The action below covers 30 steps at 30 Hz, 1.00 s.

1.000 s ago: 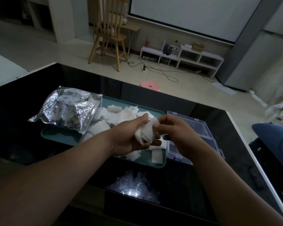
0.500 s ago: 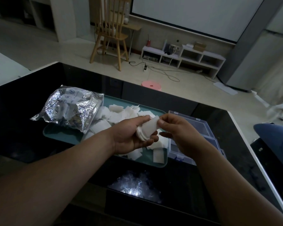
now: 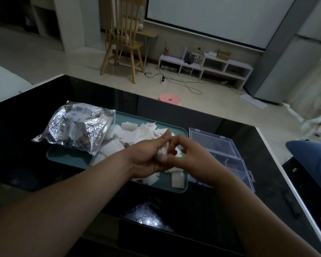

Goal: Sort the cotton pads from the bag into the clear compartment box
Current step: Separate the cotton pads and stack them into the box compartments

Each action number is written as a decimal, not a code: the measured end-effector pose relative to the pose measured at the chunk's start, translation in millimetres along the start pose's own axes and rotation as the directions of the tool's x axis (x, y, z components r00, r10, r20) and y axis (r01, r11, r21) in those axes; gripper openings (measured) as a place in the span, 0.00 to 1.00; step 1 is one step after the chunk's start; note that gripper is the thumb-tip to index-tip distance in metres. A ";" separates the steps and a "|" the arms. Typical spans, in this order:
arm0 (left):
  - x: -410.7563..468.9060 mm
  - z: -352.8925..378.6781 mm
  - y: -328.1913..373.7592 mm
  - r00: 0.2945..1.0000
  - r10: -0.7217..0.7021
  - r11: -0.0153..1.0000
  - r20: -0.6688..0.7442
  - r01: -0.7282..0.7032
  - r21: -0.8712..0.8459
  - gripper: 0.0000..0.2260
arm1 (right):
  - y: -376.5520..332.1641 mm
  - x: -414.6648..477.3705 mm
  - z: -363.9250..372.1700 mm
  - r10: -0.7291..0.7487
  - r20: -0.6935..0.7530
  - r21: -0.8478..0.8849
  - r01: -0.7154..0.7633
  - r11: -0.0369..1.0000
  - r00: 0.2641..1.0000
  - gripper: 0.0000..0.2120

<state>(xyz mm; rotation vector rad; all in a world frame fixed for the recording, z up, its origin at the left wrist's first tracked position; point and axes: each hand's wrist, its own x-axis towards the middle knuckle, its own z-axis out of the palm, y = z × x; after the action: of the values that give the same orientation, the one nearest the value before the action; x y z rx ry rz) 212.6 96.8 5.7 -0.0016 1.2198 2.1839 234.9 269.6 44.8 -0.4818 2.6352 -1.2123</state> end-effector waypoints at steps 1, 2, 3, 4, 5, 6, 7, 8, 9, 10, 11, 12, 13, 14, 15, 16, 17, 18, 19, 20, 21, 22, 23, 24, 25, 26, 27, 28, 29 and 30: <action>2.1 0.2 -1.4 1.000 -0.006 1.000 0.017 0.006 0.001 0.29 | 0.3 -1.9 2.8 -0.007 0.016 -0.031 0.007 0.999 1.000 0.17; 2.8 1.6 -2.3 0.999 -0.010 1.000 0.035 0.010 -0.003 0.32 | 1.6 -2.3 6.6 -0.016 0.002 -0.061 0.016 0.998 1.000 0.19; 4.0 3.7 -3.8 0.999 -0.017 1.000 0.050 0.017 -0.004 0.31 | 3.9 -2.8 9.6 -0.024 -0.032 -0.085 0.021 0.996 0.999 0.21; 4.9 5.9 -5.1 0.998 -0.029 1.000 0.061 0.029 0.000 0.31 | 6.1 -2.5 11.7 -0.035 -0.066 -0.097 0.028 0.995 0.997 0.21; 5.6 7.1 -6.8 0.996 -0.047 0.999 0.077 0.046 0.010 0.31 | 7.4 -2.6 12.4 -0.047 -0.089 -0.100 0.038 0.994 0.995 0.21; 5.8 8.8 -7.9 0.994 -0.058 0.998 0.090 0.057 0.014 0.33 | 8.5 -2.2 11.6 -0.059 -0.101 -0.095 0.049 0.994 0.993 0.21; 8.0 8.2 -9.6 0.993 -0.063 0.998 0.098 0.062 0.018 0.34 | 9.2 -3.3 10.4 -0.066 -0.103 -0.082 0.057 0.995 0.993 0.21; 8.3 9.1 -10.0 0.993 -0.066 0.998 0.094 0.065 0.015 0.34 | 8.5 -5.1 10.0 -0.071 -0.097 -0.069 0.064 0.996 0.993 0.22; 9.3 10.1 -10.3 0.993 -0.076 0.997 0.089 0.075 0.021 0.33 | 8.6 -7.2 10.1 -0.070 -0.095 -0.063 0.064 0.996 0.993 0.23; 9.1 10.3 -9.8 0.993 -0.084 0.996 0.088 0.083 0.024 0.31 | 8.4 -8.3 11.2 -0.073 -0.097 -0.065 0.067 0.996 0.993 0.22; 9.5 10.5 -9.8 0.992 -0.091 0.996 0.092 0.089 0.021 0.29 | 9.0 -9.6 12.0 -0.076 -0.104 -0.066 0.069 0.995 0.992 0.21; 8.9 11.6 -9.9 0.992 -0.091 0.996 0.091 0.091 0.009 0.28 | 10.1 -10.8 11.9 -0.082 -0.111 -0.053 0.076 0.996 0.990 0.20; 9.9 11.4 -10.0 0.992 -0.086 0.996 0.093 0.087 -0.007 0.27 | 11.1 -12.4 10.5 -0.087 -0.113 -0.028 0.084 0.996 0.990 0.19; 10.4 11.4 -9.8 0.992 -0.078 0.997 0.097 0.080 -0.020 0.27 | 12.2 -14.0 8.8 -0.089 -0.105 -0.001 0.090 0.996 0.990 0.19; 11.7 10.9 -10.4 0.993 -0.073 0.997 0.097 0.076 -0.025 0.26 | 13.5 -16.0 7.1 -0.088 -0.096 0.009 0.090 0.996 0.991 0.21; 12.3 12.4 -10.9 0.993 -0.077 0.997 0.093 0.080 -0.025 0.26 | 14.5 -18.0 5.7 -0.087 -0.093 0.005 0.088 0.996 0.992 0.22; 13.4 14.4 -11.3 0.992 -0.082 0.996 0.093 0.085 -0.027 0.25 | 15.1 -19.8 5.3 -0.082 -0.099 -0.006 0.082 0.997 0.992 0.24; 14.7 16.7 -12.3 0.993 -0.088 0.996 0.083 0.090 -0.024 0.25 | 15.2 -21.3 5.7 -0.076 -0.114 -0.010 0.075 0.997 0.991 0.24; 17.4 19.7 -13.7 0.993 -0.098 0.995 0.067 0.099 -0.020 0.25 | 16.7 -21.7 5.9 -0.071 -0.134 -0.018 0.069 0.997 0.988 0.23; 20.3 22.3 -15.1 0.993 -0.109 0.994 0.052 0.110 -0.018 0.24 | 17.9 -21.7 6.6 -0.076 -0.154 -0.038 0.070 0.997 0.985 0.21; 23.2 24.2 -16.9 0.993 -0.113 0.993 0.037 0.113 -0.017 0.24 | 19.3 -21.4 7.0 -0.088 -0.173 -0.076 0.076 0.994 0.981 0.19; 24.4 27.5 -17.6 0.993 -0.110 0.994 0.030 0.111 -0.017 0.23 | 21.3 -21.2 6.8 -0.106 -0.187 -0.115 0.085 0.990 0.977 0.19; 25.4 30.3 -17.5 0.995 -0.101 0.995 0.025 0.101 -0.022 0.24 | 23.5 -21.0 6.2 -0.123 -0.196 -0.145 0.095 0.985 0.973 0.18; 26.3 32.5 -16.8 0.996 -0.092 0.995 0.017 0.092 -0.028 0.24 | 25.4 -21.0 5.6 -0.128 -0.202 -0.162 0.096 0.982 0.971 0.18; 27.4 34.7 -15.9 0.996 -0.089 0.995 -0.002 0.089 -0.044 0.24 | 26.8 -21.4 5.0 -0.118 -0.211 -0.164 0.084 0.983 0.970 0.19; 27.9 36.2 -14.6 0.995 -0.097 0.993 -0.027 0.095 -0.065 0.25 | 27.6 -22.2 4.6 -0.099 -0.230 -0.156 0.063 0.986 0.968 0.19; 29.2 37.0 -13.5 0.992 -0.113 0.990 -0.048 0.108 -0.094 0.27 | 29.3 -22.8 4.4 -0.071 -0.258 -0.149 0.034 0.988 0.964 0.19; 29.8 38.4 -12.2 0.991 -0.124 0.986 -0.049 0.118 -0.119 0.27 | 31.2 -22.8 4.0 -0.044 -0.293 -0.148 0.000 0.989 0.955 0.18; 30.7 41.4 -10.6 0.992 -0.117 0.985 -0.041 0.110 -0.129 0.24 | 33.4 -21.8 3.2 -0.021 -0.331 -0.151 -0.031 0.988 0.944 0.16; 32.7 43.8 -9.9 0.995 -0.088 0.988 -0.039 0.082 -0.132 0.17 | 36.0 -20.3 1.8 -0.001 -0.361 -0.161 -0.061 0.985 0.933 0.13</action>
<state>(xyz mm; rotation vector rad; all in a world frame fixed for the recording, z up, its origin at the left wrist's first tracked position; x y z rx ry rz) 204.3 151.1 13.6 -0.1548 1.0792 2.1948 246.9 297.8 17.1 -0.2622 3.0609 -1.1669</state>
